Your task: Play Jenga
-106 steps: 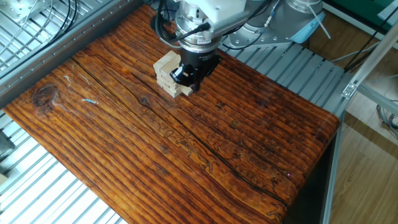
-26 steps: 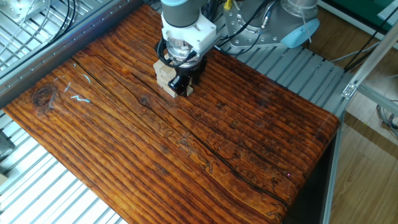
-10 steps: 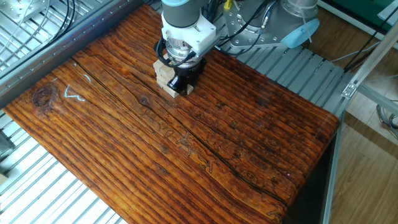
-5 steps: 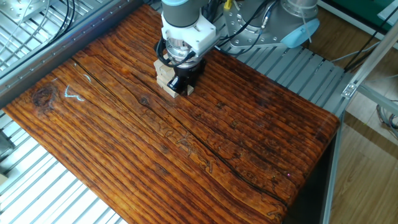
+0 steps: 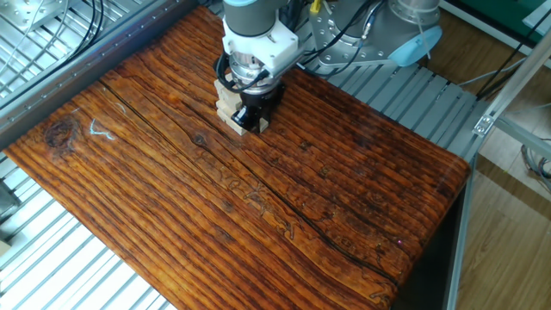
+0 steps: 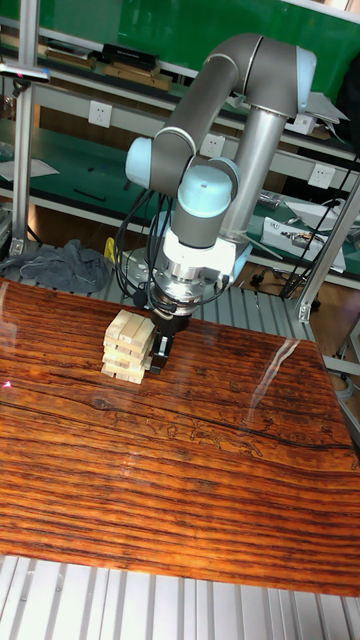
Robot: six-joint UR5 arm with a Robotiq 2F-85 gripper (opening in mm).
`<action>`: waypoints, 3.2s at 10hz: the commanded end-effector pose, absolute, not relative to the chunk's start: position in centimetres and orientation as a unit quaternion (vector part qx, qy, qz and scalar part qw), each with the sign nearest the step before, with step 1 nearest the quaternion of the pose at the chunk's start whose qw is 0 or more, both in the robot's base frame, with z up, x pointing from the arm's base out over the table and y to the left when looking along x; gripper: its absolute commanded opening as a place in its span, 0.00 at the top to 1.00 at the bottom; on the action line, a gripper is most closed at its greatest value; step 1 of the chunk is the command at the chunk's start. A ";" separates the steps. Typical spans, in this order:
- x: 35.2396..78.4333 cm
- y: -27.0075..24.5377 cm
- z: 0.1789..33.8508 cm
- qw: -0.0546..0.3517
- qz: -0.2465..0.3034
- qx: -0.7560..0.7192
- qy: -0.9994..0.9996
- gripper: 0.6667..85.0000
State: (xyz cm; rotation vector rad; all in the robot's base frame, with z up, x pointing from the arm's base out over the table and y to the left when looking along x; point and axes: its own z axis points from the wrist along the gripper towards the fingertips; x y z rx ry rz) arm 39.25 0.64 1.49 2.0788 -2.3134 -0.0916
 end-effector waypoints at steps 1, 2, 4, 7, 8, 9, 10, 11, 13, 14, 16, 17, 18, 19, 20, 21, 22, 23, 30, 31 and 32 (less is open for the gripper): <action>39.4 1.0 1.8 0.005 -0.038 0.663 -0.748 0.60; 39.5 1.0 1.9 0.004 -0.039 0.663 -0.748 0.60; 39.5 1.0 2.0 0.003 -0.041 0.663 -0.748 0.62; 39.6 0.7 2.0 0.006 -0.035 0.662 -0.749 0.66; 39.6 0.6 2.0 0.006 -0.034 0.662 -0.749 0.67; 39.6 0.6 2.0 0.006 -0.034 0.661 -0.750 0.68; 39.6 0.6 2.0 0.006 -0.034 0.661 -0.750 0.68; 39.6 0.6 2.0 0.005 -0.034 0.661 -0.750 0.68; 39.7 0.8 1.9 0.003 -0.033 0.662 -0.749 0.69; 39.8 0.9 1.8 0.002 -0.033 0.660 -0.751 0.70; 39.9 1.2 1.6 -0.001 -0.031 0.658 -0.753 0.70; 39.9 1.2 1.6 -0.001 -0.031 0.658 -0.753 0.70; 39.9 1.2 1.6 -0.001 -0.031 0.658 -0.753 0.70; 39.9 1.2 1.6 -0.002 -0.031 0.658 -0.753 0.70; 39.9 1.3 1.6 -0.002 -0.031 0.657 -0.753 0.70; 39.9 1.2 1.7 -0.002 -0.031 0.657 -0.753 0.70; 40.0 1.1 1.7 -0.002 -0.031 0.658 -0.753 0.70; 40.0 1.1 1.7 -0.002 -0.028 0.658 -0.752 0.70; 40.1 1.1 1.7 -0.004 -0.028 0.661 -0.750 0.48; 40.1 0.9 1.7 -0.001 -0.026 0.658 -0.753 0.48; 40.0 0.7 1.7 0.002 -0.026 0.653 -0.757 0.48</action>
